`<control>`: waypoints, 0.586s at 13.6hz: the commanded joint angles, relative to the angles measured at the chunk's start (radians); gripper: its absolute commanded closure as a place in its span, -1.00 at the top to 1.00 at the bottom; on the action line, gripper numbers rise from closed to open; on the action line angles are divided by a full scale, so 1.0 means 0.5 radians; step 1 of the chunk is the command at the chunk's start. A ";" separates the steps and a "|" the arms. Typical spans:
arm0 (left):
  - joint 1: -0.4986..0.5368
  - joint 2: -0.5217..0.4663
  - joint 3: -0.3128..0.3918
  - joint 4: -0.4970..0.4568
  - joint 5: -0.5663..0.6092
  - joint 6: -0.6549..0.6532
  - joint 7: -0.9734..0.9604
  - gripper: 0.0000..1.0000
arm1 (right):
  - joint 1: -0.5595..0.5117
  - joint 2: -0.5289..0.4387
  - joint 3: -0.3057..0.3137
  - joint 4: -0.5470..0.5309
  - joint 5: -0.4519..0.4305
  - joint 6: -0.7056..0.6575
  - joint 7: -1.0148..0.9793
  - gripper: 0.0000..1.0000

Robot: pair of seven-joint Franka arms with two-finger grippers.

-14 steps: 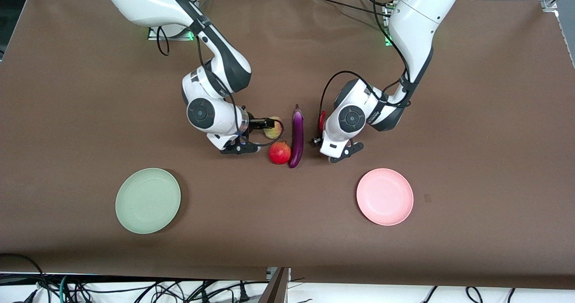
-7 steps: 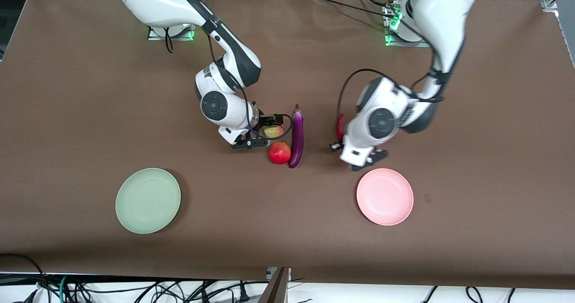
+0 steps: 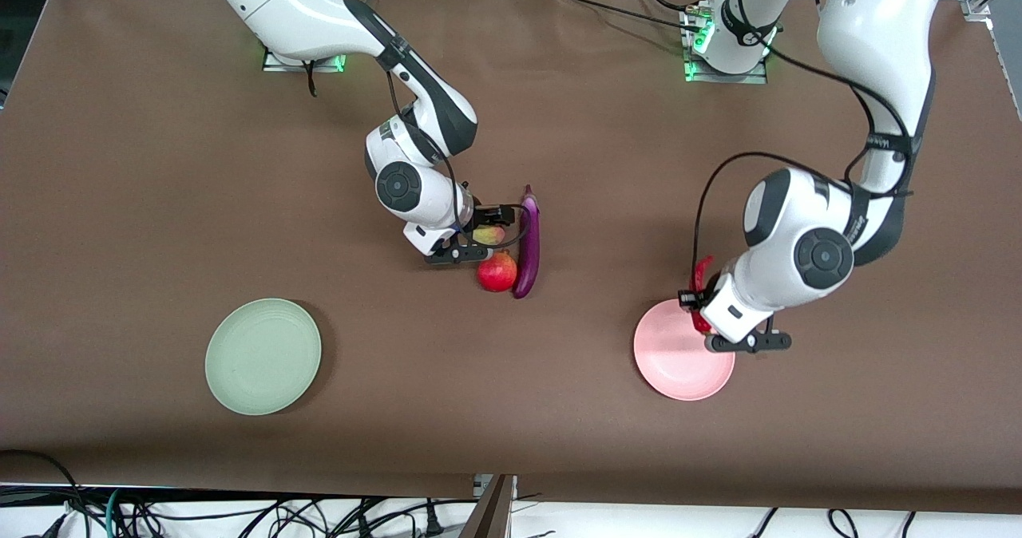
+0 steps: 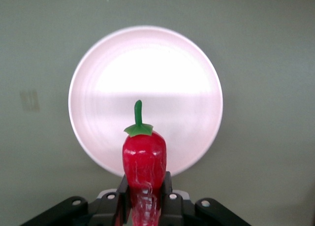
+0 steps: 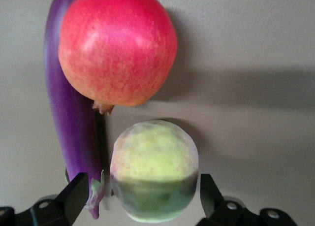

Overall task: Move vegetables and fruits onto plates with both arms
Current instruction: 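Carry the red chili onto the pink plate with the left gripper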

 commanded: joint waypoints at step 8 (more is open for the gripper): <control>-0.018 0.428 -0.005 0.340 0.104 0.240 0.151 -0.42 | 0.027 0.004 -0.018 -0.046 0.009 0.163 -0.035 -0.60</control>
